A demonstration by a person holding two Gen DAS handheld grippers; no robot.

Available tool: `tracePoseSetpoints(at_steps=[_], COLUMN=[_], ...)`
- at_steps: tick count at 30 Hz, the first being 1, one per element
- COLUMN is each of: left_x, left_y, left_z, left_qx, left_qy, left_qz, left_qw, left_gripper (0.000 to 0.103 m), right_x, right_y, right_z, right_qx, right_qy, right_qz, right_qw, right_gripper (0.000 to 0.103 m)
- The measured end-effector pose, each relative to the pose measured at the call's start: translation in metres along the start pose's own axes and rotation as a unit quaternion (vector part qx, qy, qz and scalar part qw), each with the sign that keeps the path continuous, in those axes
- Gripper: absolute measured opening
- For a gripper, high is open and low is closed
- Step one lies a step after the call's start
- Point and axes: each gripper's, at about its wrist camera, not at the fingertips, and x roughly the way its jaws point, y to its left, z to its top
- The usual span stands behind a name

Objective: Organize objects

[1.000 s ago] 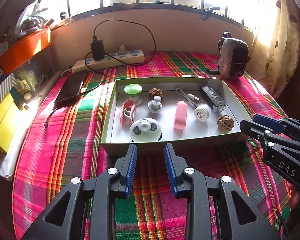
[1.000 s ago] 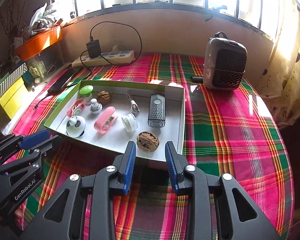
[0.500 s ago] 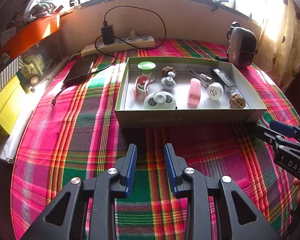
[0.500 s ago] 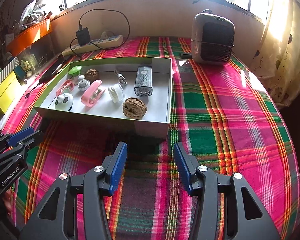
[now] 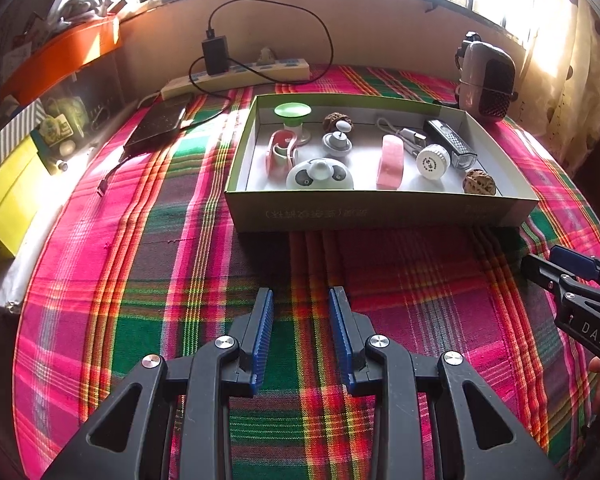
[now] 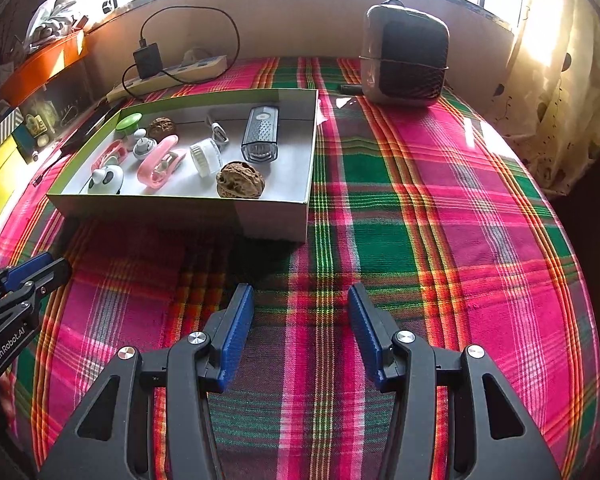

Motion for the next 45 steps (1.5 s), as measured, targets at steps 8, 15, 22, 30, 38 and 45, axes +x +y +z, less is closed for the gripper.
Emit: tracePoseSetpoints(at_steps=[8, 15, 22, 30, 38, 45], left_x=[-0.0012, -0.0013, -0.0011, -0.0011, -0.0012, -0.001], left_y=[-0.0023, -0.0043, -0.0042, -0.0036, -0.0032, -0.0032], left_z=[-0.0039, -0.004, -0.0042, -0.0045, -0.0046, -0.0045], left_qx=[-0.011, -0.01, -0.011, -0.011, -0.011, -0.011], left_qy=[-0.013, -0.013, -0.013, -0.013, -0.013, -0.013], left_qz=[0.012, 0.02, 0.019, 0.018, 0.018, 0.018], left_qw=[0.9998, 0.9997, 0.9997, 0.9997, 0.9997, 0.9997], left_gripper=[0.027, 0.027, 0.027, 0.027, 0.027, 0.027], right_x=[-0.0016, -0.0039, -0.0035, -0.003, -0.0026, -0.0026], right_y=[-0.0037, 0.0009, 0.0026, 0.0038, 0.0043, 0.0043], right_z=[-0.0046, -0.0083, -0.0081, -0.0073, -0.0073, -0.0074], right_qx=[0.008, 0.006, 0.0, 0.0, 0.002, 0.002], right_qy=[-0.004, -0.01, -0.01, -0.01, -0.01, -0.01], right_qz=[-0.009, -0.006, -0.002, -0.005, -0.006, -0.006], right_qw=[1.0, 1.0, 1.0, 1.0, 1.0, 1.0], right_gripper=[0.061, 0.061, 0.062, 0.062, 0.062, 0.062])
